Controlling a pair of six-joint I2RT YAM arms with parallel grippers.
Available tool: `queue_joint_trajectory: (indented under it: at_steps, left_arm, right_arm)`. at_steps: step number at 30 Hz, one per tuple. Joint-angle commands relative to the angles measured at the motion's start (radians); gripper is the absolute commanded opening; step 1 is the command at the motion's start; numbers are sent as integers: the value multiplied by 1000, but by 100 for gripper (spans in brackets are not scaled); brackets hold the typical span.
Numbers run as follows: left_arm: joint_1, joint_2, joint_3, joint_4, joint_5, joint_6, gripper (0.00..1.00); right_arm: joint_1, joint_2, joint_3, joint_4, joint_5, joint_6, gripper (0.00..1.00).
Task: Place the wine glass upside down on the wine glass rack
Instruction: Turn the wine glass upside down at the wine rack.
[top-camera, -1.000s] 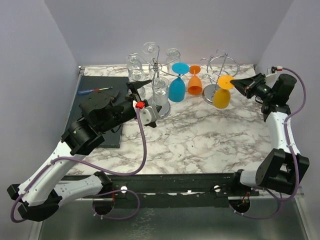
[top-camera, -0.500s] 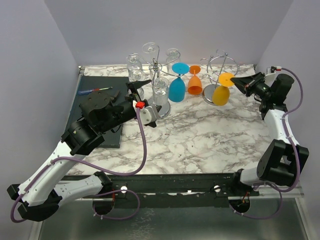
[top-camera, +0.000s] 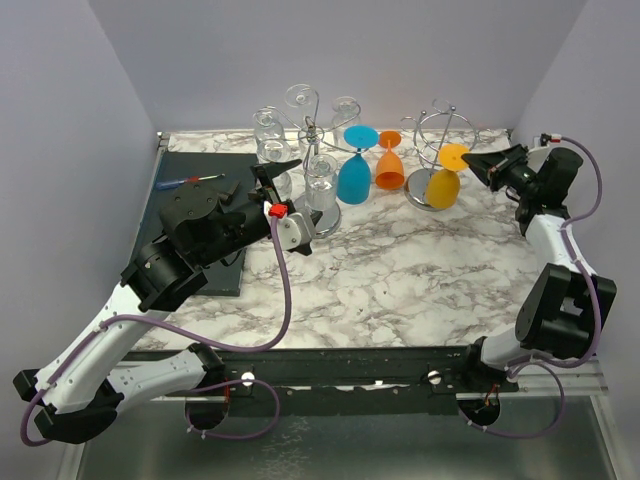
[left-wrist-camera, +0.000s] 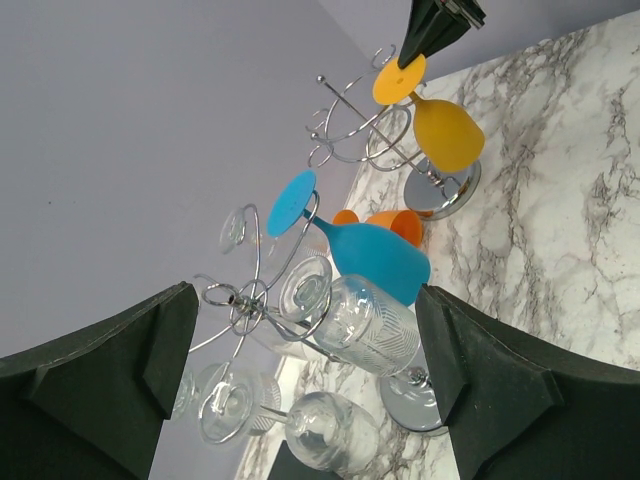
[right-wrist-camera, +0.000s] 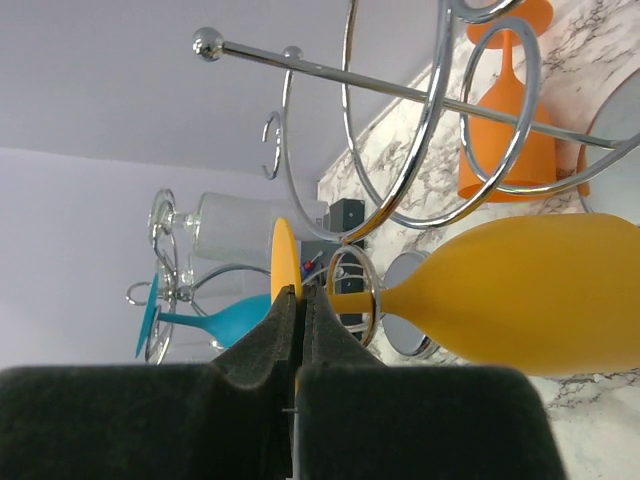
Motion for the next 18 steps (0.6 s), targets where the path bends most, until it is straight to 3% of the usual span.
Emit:
queue_joint_trajectory:
  at_steps: [1, 10, 14, 18]
  left_arm:
    - [-3, -11, 30, -12, 5, -21, 99]
    - [-2, -10, 28, -12, 15, -28, 99]
    - [-3, -10, 32, -11, 21, -28, 99]
    - [-2, -11, 36, -13, 25, -32, 99]
  right_arm:
    - [-8, 30, 12, 45, 34, -7, 1]
    - [-20, 50, 61, -54, 84, -101, 9]
    - [-20, 53, 83, -115, 126, -160, 18]
    - [-20, 64, 104, -164, 140, -193, 35]
